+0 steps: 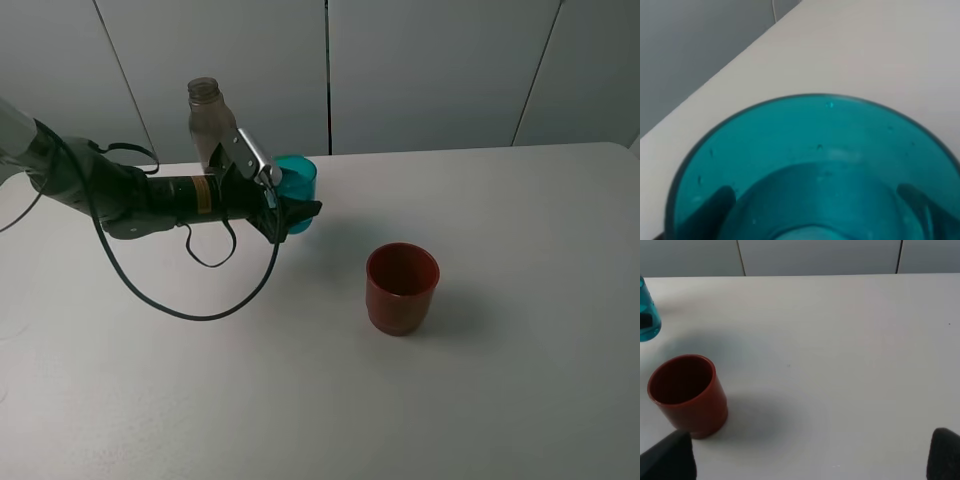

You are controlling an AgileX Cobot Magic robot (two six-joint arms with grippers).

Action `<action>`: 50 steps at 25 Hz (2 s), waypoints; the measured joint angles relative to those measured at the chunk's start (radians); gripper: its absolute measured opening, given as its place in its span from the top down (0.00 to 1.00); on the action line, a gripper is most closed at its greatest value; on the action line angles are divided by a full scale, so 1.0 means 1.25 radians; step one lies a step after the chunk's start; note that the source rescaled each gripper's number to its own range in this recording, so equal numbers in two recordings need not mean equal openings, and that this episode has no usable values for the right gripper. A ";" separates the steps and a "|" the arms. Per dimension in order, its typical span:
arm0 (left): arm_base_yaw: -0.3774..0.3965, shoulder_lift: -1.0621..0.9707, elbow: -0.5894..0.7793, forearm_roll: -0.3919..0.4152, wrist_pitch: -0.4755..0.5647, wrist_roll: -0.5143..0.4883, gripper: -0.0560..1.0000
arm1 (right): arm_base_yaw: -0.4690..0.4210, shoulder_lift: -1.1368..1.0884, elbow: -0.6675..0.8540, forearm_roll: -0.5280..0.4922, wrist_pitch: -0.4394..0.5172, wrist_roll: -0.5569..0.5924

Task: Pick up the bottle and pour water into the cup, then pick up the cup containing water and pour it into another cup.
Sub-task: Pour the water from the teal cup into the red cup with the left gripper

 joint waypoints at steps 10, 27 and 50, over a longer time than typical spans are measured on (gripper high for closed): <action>-0.068 -0.017 -0.089 0.015 0.125 -0.016 0.86 | 0.000 0.000 0.000 0.000 0.000 0.002; -0.157 -0.022 -0.164 0.115 0.227 -0.001 0.87 | 0.000 0.000 0.000 0.000 0.000 0.002; -0.203 -0.117 -0.165 0.329 0.302 0.024 0.87 | 0.000 0.000 0.000 0.000 0.000 0.004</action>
